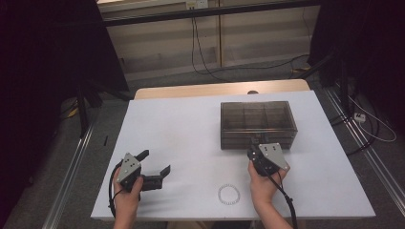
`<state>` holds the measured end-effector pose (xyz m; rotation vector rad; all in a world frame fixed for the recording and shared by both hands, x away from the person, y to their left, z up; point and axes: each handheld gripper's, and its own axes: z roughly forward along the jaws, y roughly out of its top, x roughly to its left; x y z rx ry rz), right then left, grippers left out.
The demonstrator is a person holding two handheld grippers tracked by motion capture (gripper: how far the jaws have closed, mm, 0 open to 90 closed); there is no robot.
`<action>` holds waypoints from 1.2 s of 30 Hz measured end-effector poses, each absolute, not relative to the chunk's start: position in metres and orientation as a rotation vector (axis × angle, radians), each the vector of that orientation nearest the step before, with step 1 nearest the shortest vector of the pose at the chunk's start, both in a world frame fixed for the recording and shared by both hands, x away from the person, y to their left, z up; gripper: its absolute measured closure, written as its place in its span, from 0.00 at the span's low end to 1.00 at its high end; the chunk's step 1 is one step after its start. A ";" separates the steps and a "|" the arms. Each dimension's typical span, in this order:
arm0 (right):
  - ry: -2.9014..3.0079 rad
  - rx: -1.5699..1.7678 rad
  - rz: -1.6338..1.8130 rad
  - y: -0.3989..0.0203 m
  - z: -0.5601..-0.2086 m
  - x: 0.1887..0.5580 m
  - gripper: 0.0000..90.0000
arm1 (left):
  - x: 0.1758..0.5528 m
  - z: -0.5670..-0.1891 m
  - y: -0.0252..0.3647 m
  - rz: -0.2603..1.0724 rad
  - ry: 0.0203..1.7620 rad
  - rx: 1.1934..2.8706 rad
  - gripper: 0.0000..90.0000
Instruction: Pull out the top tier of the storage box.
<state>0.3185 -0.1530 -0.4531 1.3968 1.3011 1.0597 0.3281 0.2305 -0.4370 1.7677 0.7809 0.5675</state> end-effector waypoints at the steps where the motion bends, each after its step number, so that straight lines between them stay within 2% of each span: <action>1: 1.300 1.399 1.064 -0.153 -0.453 0.318 0.63 | 0.328 -0.437 0.230 0.567 0.782 1.768 0.03; 36: 1.322 1.339 1.026 -0.152 -0.446 0.318 0.62 | 0.327 -0.436 0.229 0.568 0.771 1.776 0.03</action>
